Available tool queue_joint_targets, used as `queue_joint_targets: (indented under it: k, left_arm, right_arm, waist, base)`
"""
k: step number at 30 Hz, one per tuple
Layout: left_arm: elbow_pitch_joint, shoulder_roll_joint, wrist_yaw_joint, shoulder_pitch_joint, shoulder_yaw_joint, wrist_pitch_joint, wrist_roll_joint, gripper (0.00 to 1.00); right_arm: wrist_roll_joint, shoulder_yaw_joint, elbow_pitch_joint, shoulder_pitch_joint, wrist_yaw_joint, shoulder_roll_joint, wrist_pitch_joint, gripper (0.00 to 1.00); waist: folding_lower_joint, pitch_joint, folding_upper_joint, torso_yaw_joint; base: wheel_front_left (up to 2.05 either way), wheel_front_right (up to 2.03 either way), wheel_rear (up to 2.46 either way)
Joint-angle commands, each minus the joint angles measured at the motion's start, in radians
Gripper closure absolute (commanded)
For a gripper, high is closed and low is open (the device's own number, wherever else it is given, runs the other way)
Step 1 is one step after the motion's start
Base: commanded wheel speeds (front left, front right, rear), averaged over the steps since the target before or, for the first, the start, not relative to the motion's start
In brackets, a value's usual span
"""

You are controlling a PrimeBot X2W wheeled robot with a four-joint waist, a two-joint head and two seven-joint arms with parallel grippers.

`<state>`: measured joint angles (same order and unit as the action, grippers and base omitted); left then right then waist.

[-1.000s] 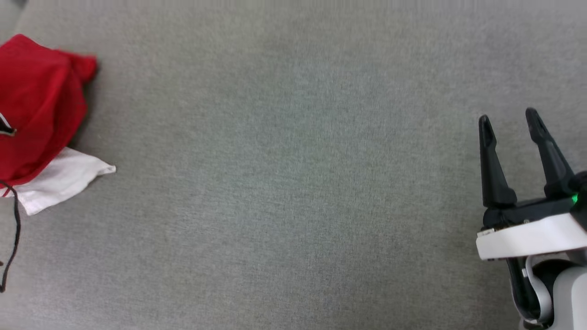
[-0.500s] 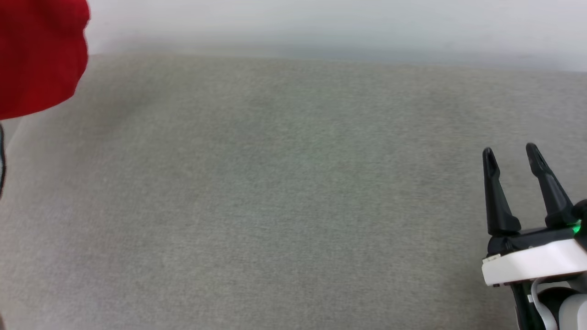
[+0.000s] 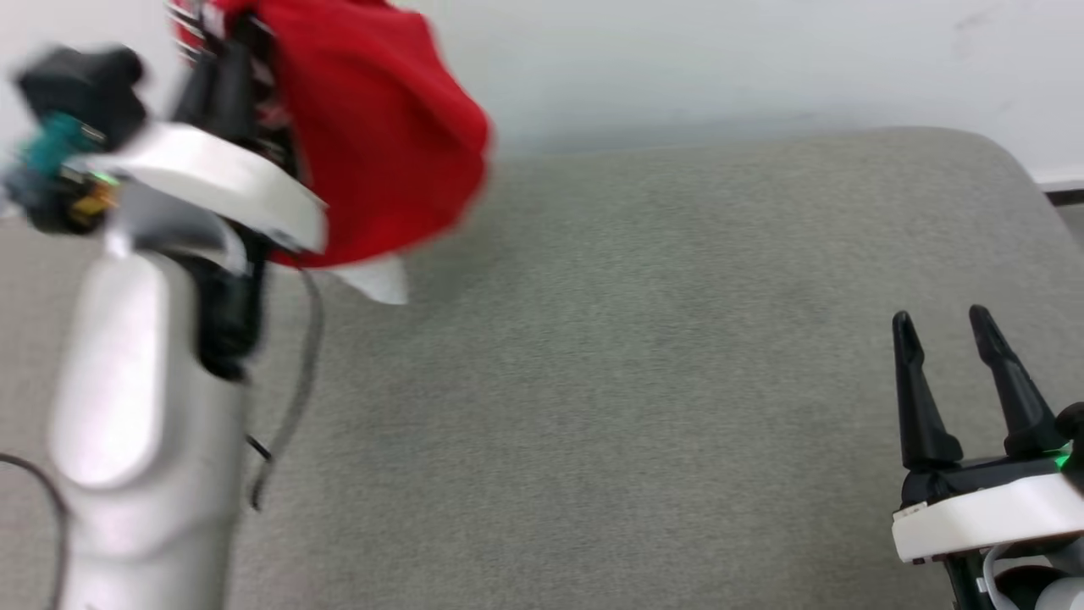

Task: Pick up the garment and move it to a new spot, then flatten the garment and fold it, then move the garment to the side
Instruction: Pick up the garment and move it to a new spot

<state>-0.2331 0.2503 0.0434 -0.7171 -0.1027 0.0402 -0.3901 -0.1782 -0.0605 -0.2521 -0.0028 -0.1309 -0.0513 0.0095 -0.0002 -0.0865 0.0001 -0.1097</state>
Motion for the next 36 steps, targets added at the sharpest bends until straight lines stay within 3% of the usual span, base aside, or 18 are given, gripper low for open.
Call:
queue_joint_targets:
  k: [1,9,19,20,21,22,26,36]
  left_arm:
    - [0.031,-0.019,-0.007,0.035,-0.019,0.007,0.004,1.0]
    - [0.206,-0.131,-0.022,0.282,-0.179,0.07,0.001,1.0]
    - [0.111,-0.159,0.002,0.48,-0.357,0.091,0.029,1.0]
    - [0.101,-0.162,0.006,0.485,-0.367,0.085,0.029,0.83]
    - [0.094,-0.164,0.01,0.483,-0.376,0.077,0.032,0.54]
    - [0.09,-0.164,0.012,0.475,-0.387,0.066,0.043,0.0]
    - [0.106,-0.176,0.012,0.454,-0.403,0.012,0.051,0.0]
    - [0.183,-0.171,-0.055,0.465,-0.345,-0.111,0.045,0.0]
  right_arm:
    - [-0.005,0.002,0.002,0.01,0.0,0.002,0.002,0.0]
    - [-0.024,0.011,0.006,0.015,0.0,0.002,-0.011,0.0]
    - [-0.044,0.035,0.034,-0.014,0.0,0.002,-0.034,0.0]
    - [-0.042,0.035,0.036,-0.018,0.0,0.001,-0.036,0.0]
    - [-0.043,0.034,0.039,-0.02,0.0,0.001,-0.039,0.0]
    - [-0.044,0.034,0.043,-0.021,0.0,0.002,-0.039,0.0]
    - [-0.036,0.03,0.052,-0.018,0.0,0.001,-0.038,0.0]
    - [-0.022,0.014,0.054,0.016,0.0,0.001,-0.02,0.0]
  waist:
    - [0.0002,0.006,-0.0001,-0.035]
    - [0.0002,-0.03,-0.0001,-0.089]
    - [0.0002,-0.09,-0.0001,-0.068]
    - [0.0002,-0.092,-0.0001,-0.064]
    - [0.0002,-0.094,-0.0001,-0.058]
    - [0.0002,-0.093,-0.0001,-0.052]
    - [0.0002,-0.071,-0.0001,-0.03]
    - [0.0002,-0.014,-0.0001,0.012]
  base:
    - [0.0,0.0,0.0]
    - [0.0,0.0,0.0]
    - [0.0,0.0,0.0]
    - [0.0,0.0,0.0]
    - [0.0,0.0,0.0]
    - [0.0,0.0,0.0]
    - [0.0,0.0,0.0]
    - [0.0,0.0,0.0]
